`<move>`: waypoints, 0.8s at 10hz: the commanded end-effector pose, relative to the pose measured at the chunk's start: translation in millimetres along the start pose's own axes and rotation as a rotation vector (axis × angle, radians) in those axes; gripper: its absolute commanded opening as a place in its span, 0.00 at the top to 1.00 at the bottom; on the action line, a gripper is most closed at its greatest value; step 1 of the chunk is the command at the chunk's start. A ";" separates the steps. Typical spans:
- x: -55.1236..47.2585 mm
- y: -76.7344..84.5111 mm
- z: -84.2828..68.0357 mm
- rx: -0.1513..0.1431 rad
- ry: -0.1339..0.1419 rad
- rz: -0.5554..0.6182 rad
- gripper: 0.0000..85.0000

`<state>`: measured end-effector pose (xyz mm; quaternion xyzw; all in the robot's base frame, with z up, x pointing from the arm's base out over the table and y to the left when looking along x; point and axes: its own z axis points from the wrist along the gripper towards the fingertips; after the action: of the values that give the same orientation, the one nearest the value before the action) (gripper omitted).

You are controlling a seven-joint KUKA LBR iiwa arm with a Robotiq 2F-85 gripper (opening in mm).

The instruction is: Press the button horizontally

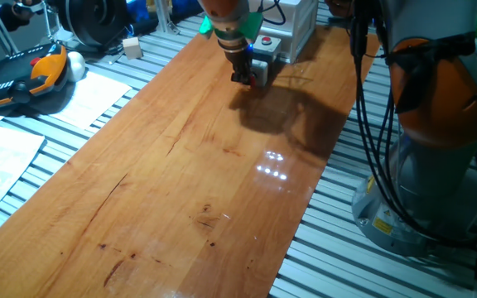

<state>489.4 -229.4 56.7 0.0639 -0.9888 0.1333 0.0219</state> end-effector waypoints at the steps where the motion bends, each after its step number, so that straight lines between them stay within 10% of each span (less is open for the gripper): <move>1: 0.5 -0.9 0.3 0.003 -0.001 0.001 1.00; 8: -9.5 18.3 -10.9 -0.033 0.004 0.047 1.00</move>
<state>497.5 -205.8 62.6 0.0379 -0.9925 0.1139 0.0226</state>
